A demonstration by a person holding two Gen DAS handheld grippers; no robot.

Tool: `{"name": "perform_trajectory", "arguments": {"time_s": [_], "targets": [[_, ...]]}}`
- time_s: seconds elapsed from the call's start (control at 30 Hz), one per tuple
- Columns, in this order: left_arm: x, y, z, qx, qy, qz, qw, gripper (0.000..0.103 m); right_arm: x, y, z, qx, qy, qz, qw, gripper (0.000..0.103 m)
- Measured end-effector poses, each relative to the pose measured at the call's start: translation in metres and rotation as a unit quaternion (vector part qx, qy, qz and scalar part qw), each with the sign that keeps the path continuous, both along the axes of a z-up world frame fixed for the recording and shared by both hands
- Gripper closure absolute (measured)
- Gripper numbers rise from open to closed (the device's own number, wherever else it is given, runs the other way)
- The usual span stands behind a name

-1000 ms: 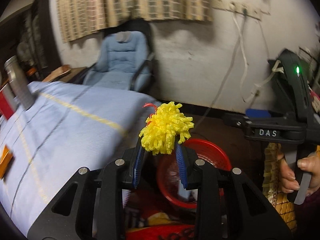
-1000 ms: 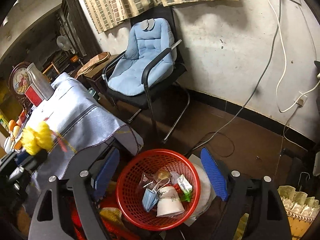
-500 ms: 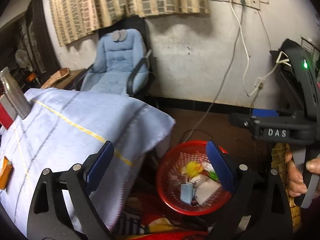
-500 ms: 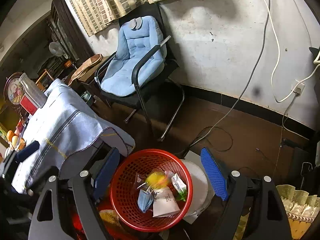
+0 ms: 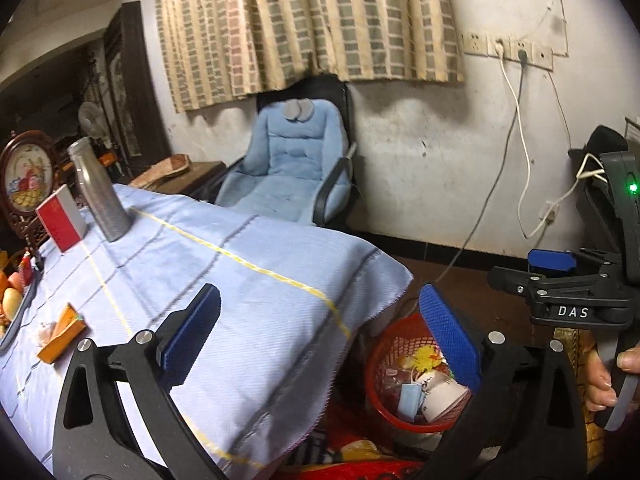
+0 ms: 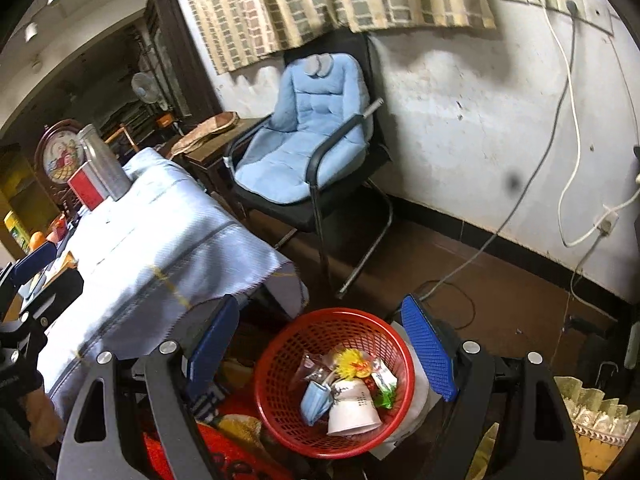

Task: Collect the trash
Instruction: 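Move both open tools back over the table toward the orange box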

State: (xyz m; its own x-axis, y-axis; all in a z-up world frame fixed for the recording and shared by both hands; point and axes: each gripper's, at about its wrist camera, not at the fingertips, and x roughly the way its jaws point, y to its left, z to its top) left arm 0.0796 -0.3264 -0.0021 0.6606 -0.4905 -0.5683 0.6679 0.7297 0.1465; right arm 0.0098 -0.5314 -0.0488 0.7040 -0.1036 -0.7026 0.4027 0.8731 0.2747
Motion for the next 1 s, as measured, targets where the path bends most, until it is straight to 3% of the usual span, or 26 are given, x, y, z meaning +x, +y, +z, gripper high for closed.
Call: {"name": "perform_trajectory", "arguments": {"time_s": [0.5, 0.77, 1.0], "targets": [[-0.012, 0.077, 0.035, -0.019, -0.076, 0.065, 0.9948, 0.007, 0.008, 0.063, 0.067, -0.044, -0.053, 0.067, 0.995, 0.014], [0.017, 0.13, 0.034, -0.013, -0.082, 0.123, 0.9889, 0.007, 0.053, 0.117, 0.076, -0.051, -0.048, 0.133, 0.989, 0.013], [0.061, 0.177, 0.023, 0.023, -0.085, 0.181, 0.9796, 0.007, 0.106, 0.171, 0.072, -0.056, -0.035, 0.191, 0.979, 0.013]]}}
